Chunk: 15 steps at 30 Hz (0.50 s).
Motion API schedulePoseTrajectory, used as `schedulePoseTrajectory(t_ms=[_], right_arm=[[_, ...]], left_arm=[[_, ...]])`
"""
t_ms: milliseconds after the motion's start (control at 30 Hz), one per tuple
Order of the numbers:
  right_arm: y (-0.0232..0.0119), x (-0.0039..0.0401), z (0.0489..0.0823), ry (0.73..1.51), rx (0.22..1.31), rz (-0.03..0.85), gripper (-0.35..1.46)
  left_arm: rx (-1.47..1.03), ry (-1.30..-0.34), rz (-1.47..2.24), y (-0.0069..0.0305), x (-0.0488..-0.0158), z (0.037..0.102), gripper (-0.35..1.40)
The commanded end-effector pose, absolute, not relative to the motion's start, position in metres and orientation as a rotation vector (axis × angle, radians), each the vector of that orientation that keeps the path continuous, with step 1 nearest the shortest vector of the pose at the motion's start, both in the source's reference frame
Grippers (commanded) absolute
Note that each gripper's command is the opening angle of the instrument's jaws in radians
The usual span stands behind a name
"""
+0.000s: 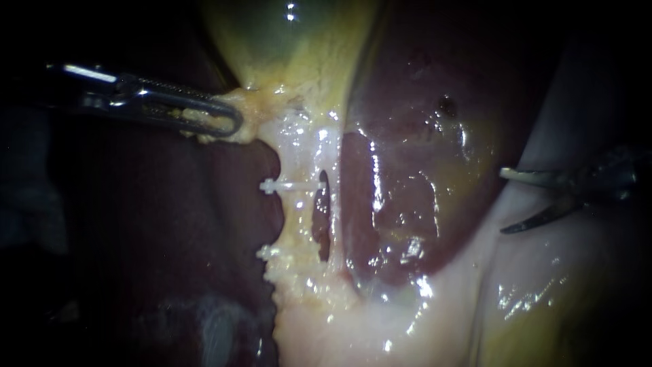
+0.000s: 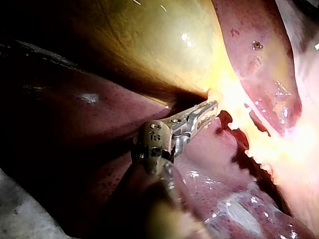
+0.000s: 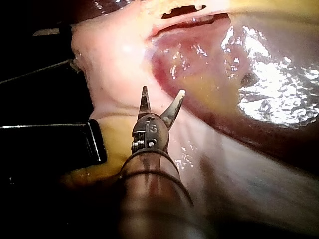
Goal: Go to the cutting position left tube
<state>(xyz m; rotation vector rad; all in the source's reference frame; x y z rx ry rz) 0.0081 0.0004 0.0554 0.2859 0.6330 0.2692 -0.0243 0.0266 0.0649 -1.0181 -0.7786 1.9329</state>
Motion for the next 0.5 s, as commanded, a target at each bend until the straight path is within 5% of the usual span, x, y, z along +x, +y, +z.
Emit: schedulePoseTrajectory(t_ms=[33,500], right_arm=[[0.0004,0.0081,0.0554,0.633,0.286,0.269,1.41],[0.0004,0.0081,0.0555,0.632,0.285,0.271,1.41]], left_arm=[[-1.018,-0.78,1.933,0.0267,-0.0242,0.0647,-0.35],[-1.043,-0.775,1.89,0.0278,-0.0198,0.0574,-0.35]])
